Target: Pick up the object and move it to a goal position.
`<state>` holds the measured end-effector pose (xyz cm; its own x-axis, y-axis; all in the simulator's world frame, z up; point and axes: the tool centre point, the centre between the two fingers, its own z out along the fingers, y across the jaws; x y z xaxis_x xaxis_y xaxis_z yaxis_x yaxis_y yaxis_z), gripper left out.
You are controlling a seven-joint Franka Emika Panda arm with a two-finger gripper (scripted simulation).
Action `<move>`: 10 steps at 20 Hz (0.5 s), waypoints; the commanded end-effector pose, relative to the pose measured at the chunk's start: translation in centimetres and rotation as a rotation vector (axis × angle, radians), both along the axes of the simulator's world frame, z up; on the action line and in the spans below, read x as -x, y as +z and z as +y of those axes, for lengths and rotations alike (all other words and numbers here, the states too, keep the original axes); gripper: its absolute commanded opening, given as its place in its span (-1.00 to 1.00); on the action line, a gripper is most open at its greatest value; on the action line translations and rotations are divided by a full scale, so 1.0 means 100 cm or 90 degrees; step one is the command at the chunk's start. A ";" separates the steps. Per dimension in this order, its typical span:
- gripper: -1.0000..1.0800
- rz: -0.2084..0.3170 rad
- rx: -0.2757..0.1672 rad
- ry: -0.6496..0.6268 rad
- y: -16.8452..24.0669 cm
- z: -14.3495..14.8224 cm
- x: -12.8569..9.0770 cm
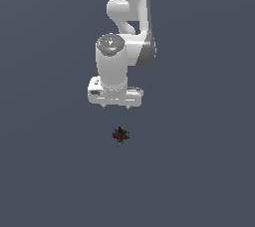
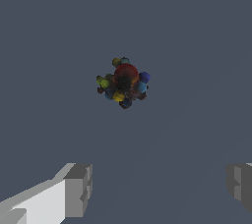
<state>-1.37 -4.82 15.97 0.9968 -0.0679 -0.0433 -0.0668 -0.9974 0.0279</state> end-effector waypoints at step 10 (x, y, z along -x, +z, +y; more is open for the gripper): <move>0.92 -0.012 0.008 0.047 0.016 0.018 -0.006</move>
